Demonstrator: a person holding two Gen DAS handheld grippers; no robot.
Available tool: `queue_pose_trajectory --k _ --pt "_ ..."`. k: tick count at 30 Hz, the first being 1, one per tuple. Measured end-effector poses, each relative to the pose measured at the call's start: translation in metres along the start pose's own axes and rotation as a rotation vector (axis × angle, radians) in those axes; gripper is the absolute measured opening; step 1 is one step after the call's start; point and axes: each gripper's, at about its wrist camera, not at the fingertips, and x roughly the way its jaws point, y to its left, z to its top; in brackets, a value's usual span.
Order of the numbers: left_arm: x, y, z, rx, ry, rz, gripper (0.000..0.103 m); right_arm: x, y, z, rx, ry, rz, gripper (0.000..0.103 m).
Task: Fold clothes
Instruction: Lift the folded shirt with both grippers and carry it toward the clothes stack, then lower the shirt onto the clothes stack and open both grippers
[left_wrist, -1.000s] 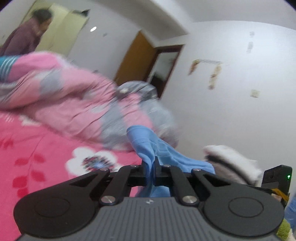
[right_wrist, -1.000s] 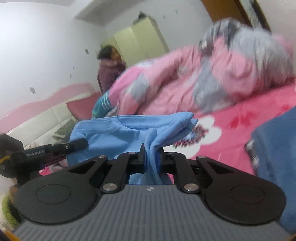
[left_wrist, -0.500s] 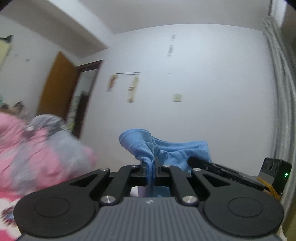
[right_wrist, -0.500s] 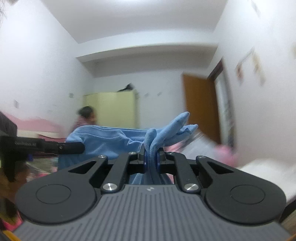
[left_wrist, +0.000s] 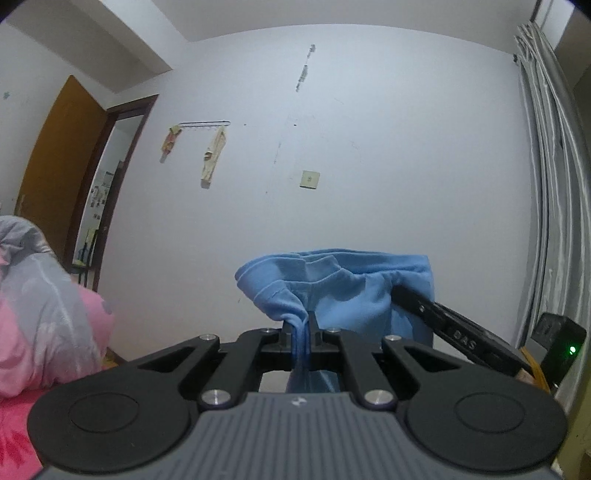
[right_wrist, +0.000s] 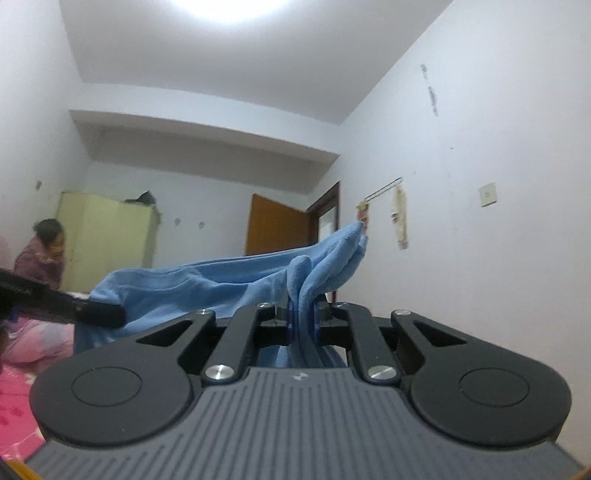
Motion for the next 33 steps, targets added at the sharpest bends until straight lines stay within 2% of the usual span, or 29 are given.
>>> queue_pose_trajectory --k 4,9,19,25,33 --pt "0.028 -0.004 -0.002 0.004 0.010 -0.008 0.005 0.028 -0.035 -0.005 0.031 -0.011 -0.013 0.008" --pt "0.049 0.004 -0.009 -0.002 0.021 -0.002 0.005 0.057 -0.056 -0.014 0.048 0.005 -0.009 0.008" --pt "0.075 0.061 -0.028 -0.075 0.070 0.056 0.005 0.132 -0.073 -0.055 0.033 0.153 0.052 0.008" --pt "0.085 0.111 -0.048 -0.133 0.111 0.129 0.005 0.188 -0.059 -0.087 0.026 0.274 0.128 0.008" --pt "0.102 0.190 -0.084 -0.244 0.197 0.217 0.006 0.259 -0.017 -0.147 -0.054 0.535 0.209 0.008"
